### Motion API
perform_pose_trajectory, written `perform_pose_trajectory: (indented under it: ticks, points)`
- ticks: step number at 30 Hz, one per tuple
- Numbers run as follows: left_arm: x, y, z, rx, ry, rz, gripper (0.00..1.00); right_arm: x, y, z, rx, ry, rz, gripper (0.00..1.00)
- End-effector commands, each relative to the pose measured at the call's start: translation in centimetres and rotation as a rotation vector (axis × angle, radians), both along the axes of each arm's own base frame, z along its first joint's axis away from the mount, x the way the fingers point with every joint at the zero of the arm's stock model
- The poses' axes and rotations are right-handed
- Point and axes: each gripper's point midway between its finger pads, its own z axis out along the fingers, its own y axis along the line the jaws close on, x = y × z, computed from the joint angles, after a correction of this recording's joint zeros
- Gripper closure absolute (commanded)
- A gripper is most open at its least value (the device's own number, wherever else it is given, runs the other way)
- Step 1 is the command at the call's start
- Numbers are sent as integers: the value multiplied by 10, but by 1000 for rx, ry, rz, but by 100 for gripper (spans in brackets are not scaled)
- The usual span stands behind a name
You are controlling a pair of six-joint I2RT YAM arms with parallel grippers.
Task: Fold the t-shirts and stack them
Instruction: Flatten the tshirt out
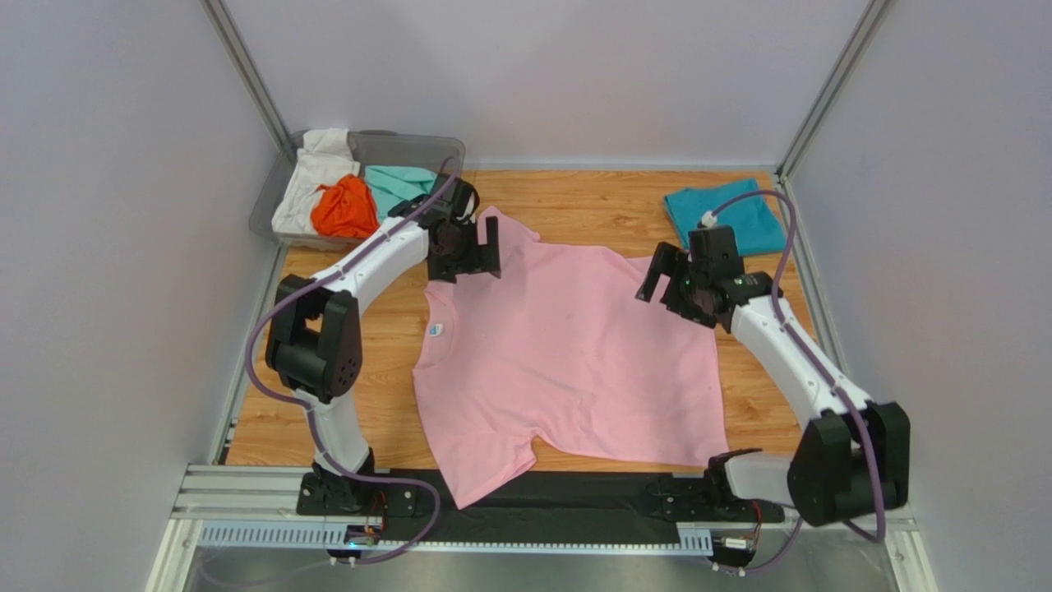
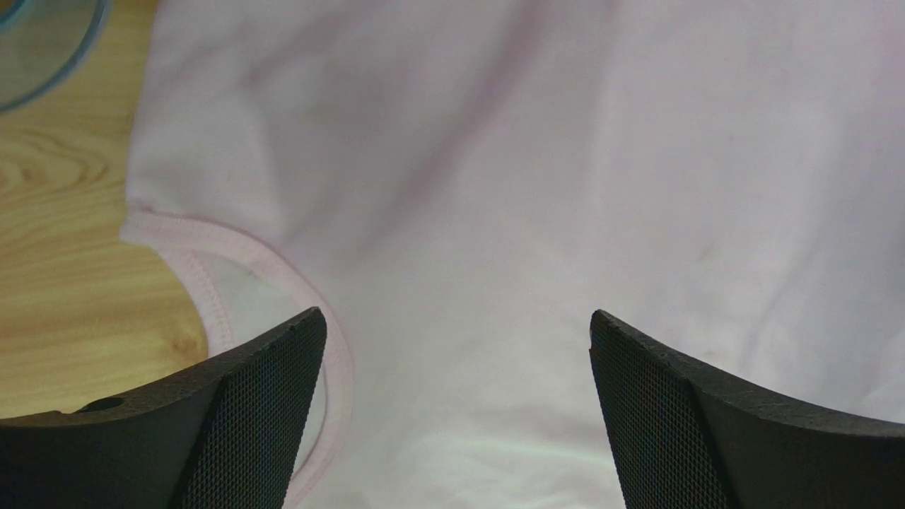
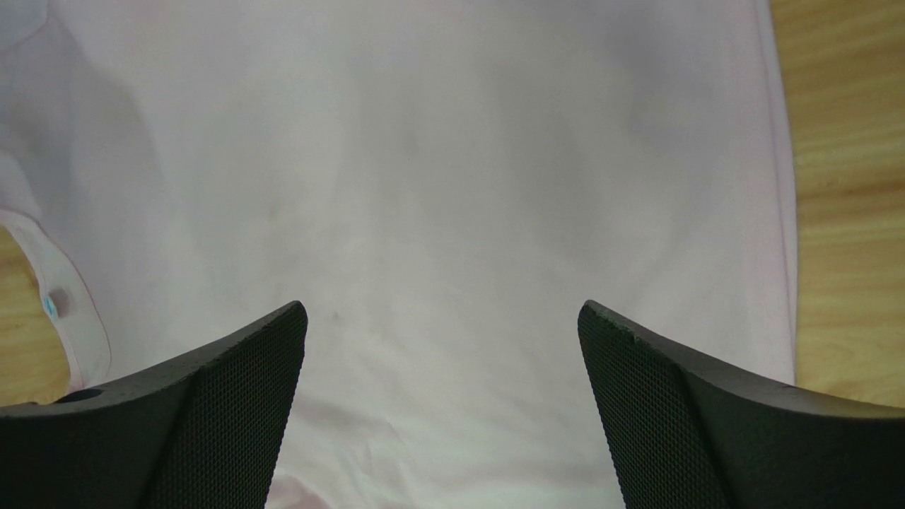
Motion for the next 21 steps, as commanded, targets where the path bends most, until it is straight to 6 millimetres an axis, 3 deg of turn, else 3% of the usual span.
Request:
perform_pose_trajectory:
  ticks: [1,2,4,5,8,9,10,11,13,21]
  points:
    - [21,-16,-1,-42,-10,-41,0,58,-12,16,-2,-68,-19,0]
    - [31,-21,6,-51,-33,-47,0,69,-14,-2,-13,-20,-16,0]
    - [39,-24,-5,-42,-13,-46,0,92,-19,-6,0,-11,-11,0]
    - [48,-28,3,-52,-35,-51,0,111,-19,-11,-11,-1,3,0]
    - [65,-34,-5,-44,-38,-62,0,146,-25,-22,-55,10,28,0]
    - [67,-34,-8,-39,-30,-62,0,152,-30,-27,-79,25,20,0]
    - [76,-37,-11,-35,-32,-61,0,156,-34,-49,-94,78,17,0]
    - [77,-38,-14,-29,-25,-66,0,164,-37,-46,-110,77,21,0]
    - [86,-38,-22,-10,-20,-66,0,169,-42,-68,-119,129,22,0]
    - [99,-23,-51,45,13,-18,0,180,-41,-108,-114,216,50,0]
